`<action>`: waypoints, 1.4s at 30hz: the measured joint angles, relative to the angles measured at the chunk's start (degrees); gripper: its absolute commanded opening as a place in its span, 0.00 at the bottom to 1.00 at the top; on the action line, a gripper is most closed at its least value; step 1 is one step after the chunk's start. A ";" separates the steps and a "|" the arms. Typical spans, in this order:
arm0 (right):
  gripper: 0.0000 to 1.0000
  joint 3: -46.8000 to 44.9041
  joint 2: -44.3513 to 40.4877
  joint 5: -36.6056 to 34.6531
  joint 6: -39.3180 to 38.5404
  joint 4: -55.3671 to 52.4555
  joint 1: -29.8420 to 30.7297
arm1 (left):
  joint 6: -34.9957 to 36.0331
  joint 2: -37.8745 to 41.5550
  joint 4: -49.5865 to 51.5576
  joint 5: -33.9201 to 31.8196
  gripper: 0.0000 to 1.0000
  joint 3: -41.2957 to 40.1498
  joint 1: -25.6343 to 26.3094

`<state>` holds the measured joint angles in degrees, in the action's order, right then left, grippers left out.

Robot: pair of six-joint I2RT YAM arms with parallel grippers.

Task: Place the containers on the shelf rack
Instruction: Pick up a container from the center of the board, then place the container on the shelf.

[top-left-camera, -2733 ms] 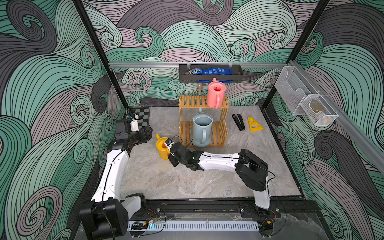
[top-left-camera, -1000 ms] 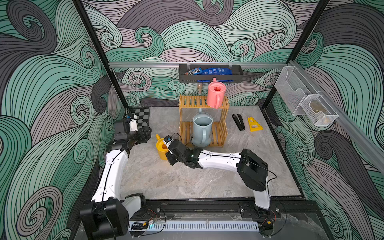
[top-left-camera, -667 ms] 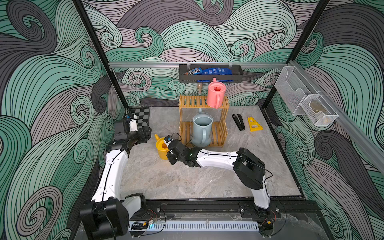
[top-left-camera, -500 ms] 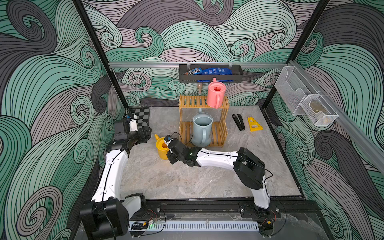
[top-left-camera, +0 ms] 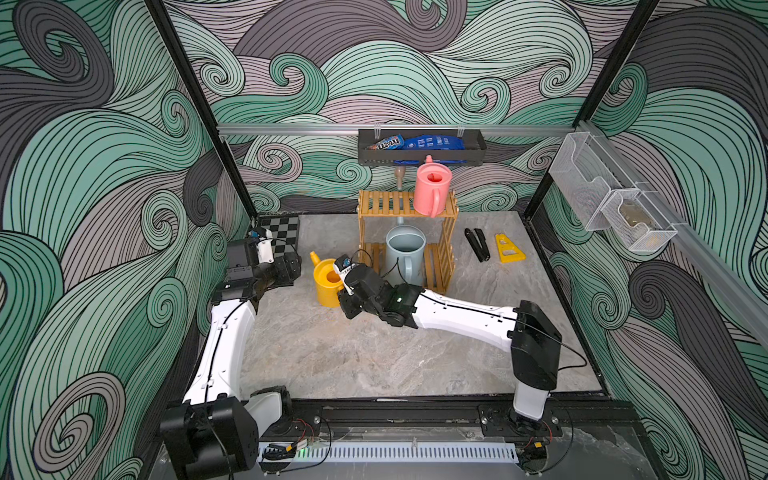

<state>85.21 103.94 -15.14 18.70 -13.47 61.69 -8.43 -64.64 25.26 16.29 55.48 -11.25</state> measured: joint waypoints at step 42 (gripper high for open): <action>0.05 31.15 2.14 -18.71 -8.09 -15.23 -10.84 | 1.31 0.00 0.46 3.04 0.91 0.11 -0.33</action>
<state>116.36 106.08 -33.85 10.61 -28.71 50.85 -7.11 -64.64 25.71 19.33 55.59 -11.57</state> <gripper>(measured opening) 0.193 0.911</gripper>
